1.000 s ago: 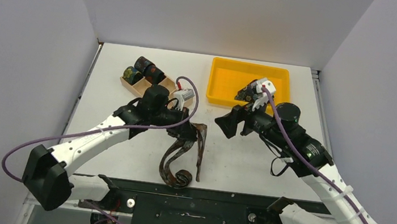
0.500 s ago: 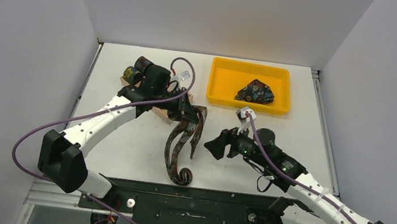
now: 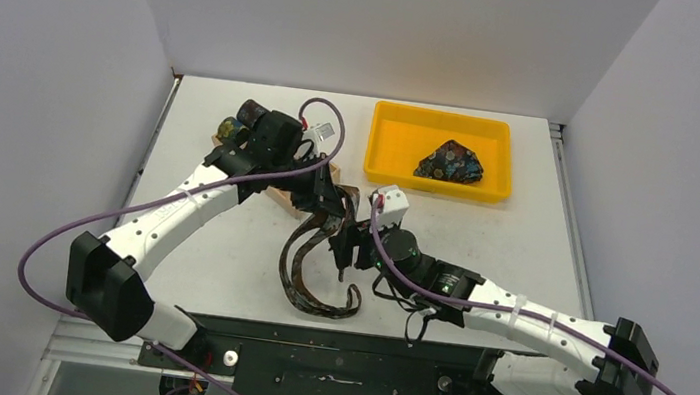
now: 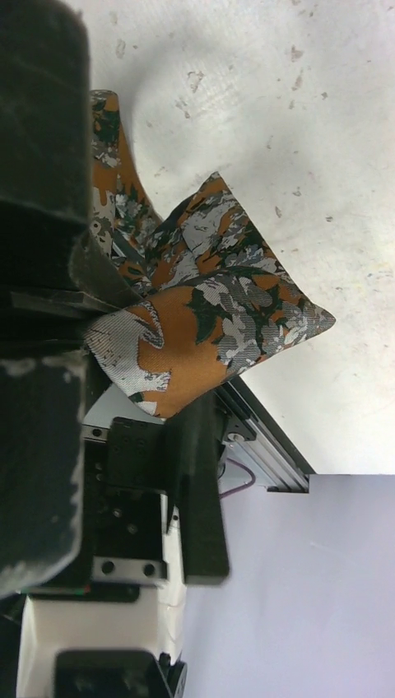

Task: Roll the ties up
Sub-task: Flatten out the tie at the center of the board.

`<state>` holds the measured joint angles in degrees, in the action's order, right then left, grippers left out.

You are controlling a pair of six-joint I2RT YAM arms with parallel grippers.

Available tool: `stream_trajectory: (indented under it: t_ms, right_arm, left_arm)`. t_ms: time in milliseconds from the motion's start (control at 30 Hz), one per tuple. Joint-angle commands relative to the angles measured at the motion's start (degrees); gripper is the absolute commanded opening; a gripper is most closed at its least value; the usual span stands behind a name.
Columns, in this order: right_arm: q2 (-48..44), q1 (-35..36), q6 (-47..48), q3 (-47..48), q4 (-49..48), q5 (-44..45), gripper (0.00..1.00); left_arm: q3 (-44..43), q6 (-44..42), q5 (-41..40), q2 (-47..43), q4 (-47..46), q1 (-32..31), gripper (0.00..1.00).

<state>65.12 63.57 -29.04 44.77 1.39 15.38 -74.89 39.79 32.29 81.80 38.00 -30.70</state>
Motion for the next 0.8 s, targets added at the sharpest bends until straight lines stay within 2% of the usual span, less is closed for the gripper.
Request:
stream_trajectory:
  t_ms: [0, 233, 367, 467, 633, 767]
  right_arm:
    - [3.9, -3.9, -1.7, 5.9, 0.1, 9.5, 0.68]
    - [6.5, -17.0, -0.6, 9.0, 3.3, 5.9, 0.7]
    - [10.6, -27.3, -0.9, 11.9, 5.5, 0.6, 0.81]
    - [11.8, -31.2, -1.6, 13.0, 6.5, -1.6, 0.84]
    - [1.8, -31.5, -3.0, 7.4, 3.2, -8.7, 0.89]
    - [-8.6, -31.6, -4.1, 2.3, 0.7, -21.1, 0.92]
  left_arm:
    - [0.9, -1.0, -0.2, -3.8, -0.1, -0.8, 0.0]
    - [2.9, -3.3, 1.8, -6.1, 0.6, -1.1, 0.0]
    - [6.6, -3.3, 6.9, -5.0, -1.9, -0.9, 0.0]
    - [8.4, -2.9, 10.5, -3.5, -4.0, -1.0, 0.0]
    - [9.1, -0.9, 16.4, -4.2, -9.8, -0.7, 0.0]
    - [9.1, 3.2, 21.2, -4.4, -18.1, -0.7, 0.0]
